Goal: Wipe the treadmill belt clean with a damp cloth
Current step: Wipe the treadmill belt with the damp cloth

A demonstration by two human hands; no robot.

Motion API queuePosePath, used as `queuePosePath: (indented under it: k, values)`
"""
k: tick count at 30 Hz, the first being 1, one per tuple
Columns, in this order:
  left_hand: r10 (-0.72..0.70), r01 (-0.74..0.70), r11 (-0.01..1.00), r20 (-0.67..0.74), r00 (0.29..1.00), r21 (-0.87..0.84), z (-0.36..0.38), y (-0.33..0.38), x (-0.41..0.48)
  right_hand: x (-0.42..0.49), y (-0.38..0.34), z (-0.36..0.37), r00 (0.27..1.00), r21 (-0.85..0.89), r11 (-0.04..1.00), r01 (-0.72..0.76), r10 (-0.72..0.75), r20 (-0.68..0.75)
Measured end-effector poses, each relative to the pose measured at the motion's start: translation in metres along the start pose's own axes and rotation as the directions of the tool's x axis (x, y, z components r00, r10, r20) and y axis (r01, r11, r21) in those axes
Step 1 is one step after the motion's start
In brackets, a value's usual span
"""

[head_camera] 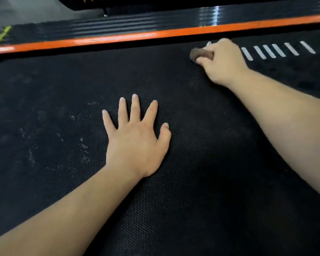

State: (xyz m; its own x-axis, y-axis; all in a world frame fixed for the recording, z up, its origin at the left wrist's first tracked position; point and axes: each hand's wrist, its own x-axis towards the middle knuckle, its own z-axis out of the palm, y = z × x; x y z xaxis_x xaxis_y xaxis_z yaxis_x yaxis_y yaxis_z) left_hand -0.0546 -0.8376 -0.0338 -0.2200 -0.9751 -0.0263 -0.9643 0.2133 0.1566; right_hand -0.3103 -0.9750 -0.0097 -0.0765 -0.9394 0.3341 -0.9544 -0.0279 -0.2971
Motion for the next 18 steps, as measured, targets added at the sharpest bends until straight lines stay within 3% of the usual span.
queuePosePath:
  k: [2, 5, 7, 11, 15, 16, 18]
  values:
    - [-0.001, 0.001, 1.000, 0.002, 1.000, 0.012, 0.000, 0.000, -0.001, -0.006, -0.012, 0.011, 0.996, -0.002, 0.997, 0.084, -0.083, 0.010]
    - [-0.004, 0.004, 1.000, 0.012, 1.000, 0.016, 0.000, 0.001, 0.000, -0.028, -0.026, 0.008, 0.939, 0.175, 0.939, 0.297, -0.321, 0.127]
    - [0.001, -0.001, 1.000, 0.009, 1.000, 0.011, 0.000, 0.001, 0.000, -0.013, -0.018, 0.001, 0.954, 0.123, 0.956, 0.267, -0.280, 0.106]
    - [-0.003, 0.003, 1.000, 0.015, 1.000, 0.016, -0.001, 0.002, -0.001, 0.037, 0.007, 0.009, 0.998, 0.017, 0.998, -0.056, 0.056, -0.018]
    - [-0.005, 0.004, 0.999, 0.024, 1.000, 0.037, -0.002, 0.003, -0.001, 0.016, -0.018, 0.017, 0.964, 0.132, 0.967, 0.219, -0.235, 0.124]
    - [-0.005, 0.004, 0.999, 0.026, 1.000, 0.037, -0.002, 0.003, -0.002, 0.015, -0.017, 0.015, 0.956, 0.128, 0.961, 0.245, -0.261, 0.133]
    - [0.000, -0.001, 0.999, 0.028, 1.000, 0.035, -0.001, 0.002, -0.001, 0.035, -0.007, 0.014, 0.985, 0.053, 0.988, 0.145, -0.149, 0.086]
